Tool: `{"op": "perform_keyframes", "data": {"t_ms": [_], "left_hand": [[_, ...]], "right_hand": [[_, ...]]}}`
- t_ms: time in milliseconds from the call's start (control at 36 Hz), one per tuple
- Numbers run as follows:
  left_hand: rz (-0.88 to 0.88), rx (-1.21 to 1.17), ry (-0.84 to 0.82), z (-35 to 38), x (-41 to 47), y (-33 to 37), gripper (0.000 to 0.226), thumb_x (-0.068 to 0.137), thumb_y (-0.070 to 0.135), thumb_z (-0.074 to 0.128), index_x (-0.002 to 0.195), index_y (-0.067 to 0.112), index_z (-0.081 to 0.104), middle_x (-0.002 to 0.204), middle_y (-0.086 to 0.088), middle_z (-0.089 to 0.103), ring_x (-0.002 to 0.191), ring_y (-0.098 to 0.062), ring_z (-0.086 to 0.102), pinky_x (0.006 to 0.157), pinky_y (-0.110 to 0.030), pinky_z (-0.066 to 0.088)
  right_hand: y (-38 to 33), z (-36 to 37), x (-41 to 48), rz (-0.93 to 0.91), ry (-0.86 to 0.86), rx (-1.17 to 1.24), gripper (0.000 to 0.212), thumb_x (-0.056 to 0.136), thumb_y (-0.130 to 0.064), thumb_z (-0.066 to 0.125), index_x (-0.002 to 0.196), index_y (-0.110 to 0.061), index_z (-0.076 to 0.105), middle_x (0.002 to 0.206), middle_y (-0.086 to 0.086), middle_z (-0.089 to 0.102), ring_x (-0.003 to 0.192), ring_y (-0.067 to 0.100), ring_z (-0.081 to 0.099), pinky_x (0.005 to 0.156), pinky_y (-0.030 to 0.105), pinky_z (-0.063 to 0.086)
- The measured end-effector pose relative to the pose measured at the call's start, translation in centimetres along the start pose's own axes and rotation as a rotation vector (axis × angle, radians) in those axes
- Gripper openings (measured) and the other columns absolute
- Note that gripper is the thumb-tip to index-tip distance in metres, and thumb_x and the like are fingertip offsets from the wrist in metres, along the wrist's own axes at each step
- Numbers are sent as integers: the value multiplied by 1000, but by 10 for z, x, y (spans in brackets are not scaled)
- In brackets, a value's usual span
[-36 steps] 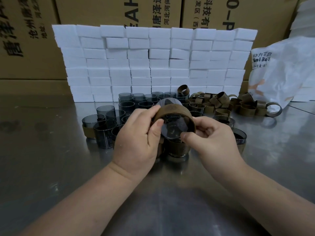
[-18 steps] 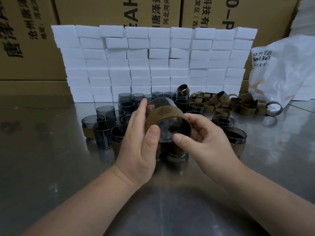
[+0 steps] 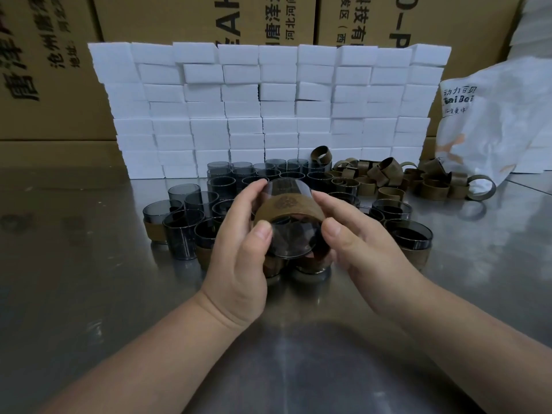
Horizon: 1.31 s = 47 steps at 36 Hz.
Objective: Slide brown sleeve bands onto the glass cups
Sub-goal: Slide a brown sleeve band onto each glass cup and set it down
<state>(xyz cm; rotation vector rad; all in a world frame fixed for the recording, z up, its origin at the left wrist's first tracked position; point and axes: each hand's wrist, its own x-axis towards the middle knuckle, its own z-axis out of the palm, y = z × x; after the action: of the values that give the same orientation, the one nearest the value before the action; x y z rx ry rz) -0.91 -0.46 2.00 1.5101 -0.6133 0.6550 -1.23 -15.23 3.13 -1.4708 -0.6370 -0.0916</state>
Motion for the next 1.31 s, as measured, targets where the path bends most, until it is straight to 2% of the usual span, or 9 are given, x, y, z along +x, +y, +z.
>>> {"op": "perform_keyframes", "data": {"t_ms": [83,333,389,639,972,1111,1195,1250,1306], "left_hand": [[7,-24,-7,0,0,0,49,73,44,37,118,28,46,112,13,60,111,-4,55,90,-17,40],[36,-31,-16,0,0,-1,46,75,42,36,118,28,47,110,18,63,110,-3,55,89,-17,41],[40,-30,-18,0,0,-1,46,75,41,36,117,28,46,109,23,62,109,-2,55,88,-15,40],[50,-21,9,0,1,-3,46,73,40,37,115,25,48,108,10,62,107,-6,56,89,-21,41],[36,-19,5,-1,2,-4,40,73,40,39,109,27,50,102,12,62,102,-6,57,86,-20,42],[-70,-68,-48,1,0,-6,48,74,46,38,116,26,47,111,15,60,112,-12,54,94,-29,41],[-136,-105,-58,2,-2,-6,52,76,56,36,123,33,43,124,14,55,123,-10,48,107,-39,35],[-171,-120,-78,3,-3,-5,54,77,59,36,125,34,41,127,9,55,123,-9,49,108,-39,34],[-179,-124,-101,3,-2,-5,55,77,55,39,125,30,43,123,9,58,120,-9,51,104,-34,37]], "right_hand": [[1,-2,0,-4,5,-5,36,75,-37,63,111,-33,60,118,-5,65,111,15,61,96,41,49],[-1,-2,0,-37,-8,23,29,77,-30,56,105,-33,61,110,-13,68,106,6,62,82,18,50],[-2,-2,0,-36,-15,19,29,77,-31,56,106,-33,61,110,-13,68,106,6,62,83,18,50],[-3,-1,0,-52,-10,-12,32,79,-26,55,110,-28,60,111,-5,68,106,7,62,80,15,48],[-3,-2,0,-73,16,-12,24,77,-23,56,100,-28,61,94,-16,70,91,-2,64,74,10,48],[2,-3,0,-20,40,-30,40,75,-26,55,114,-23,55,109,-4,64,96,6,62,77,18,49],[2,-2,0,22,48,-65,57,74,-31,53,130,-24,47,127,-2,56,111,10,57,92,29,47],[1,-2,-1,23,36,-75,61,74,-33,52,133,-31,40,128,-9,54,111,2,56,94,23,45],[0,0,-2,14,8,-84,59,74,-32,52,131,-37,35,118,-19,56,103,-8,57,85,10,44]]}}
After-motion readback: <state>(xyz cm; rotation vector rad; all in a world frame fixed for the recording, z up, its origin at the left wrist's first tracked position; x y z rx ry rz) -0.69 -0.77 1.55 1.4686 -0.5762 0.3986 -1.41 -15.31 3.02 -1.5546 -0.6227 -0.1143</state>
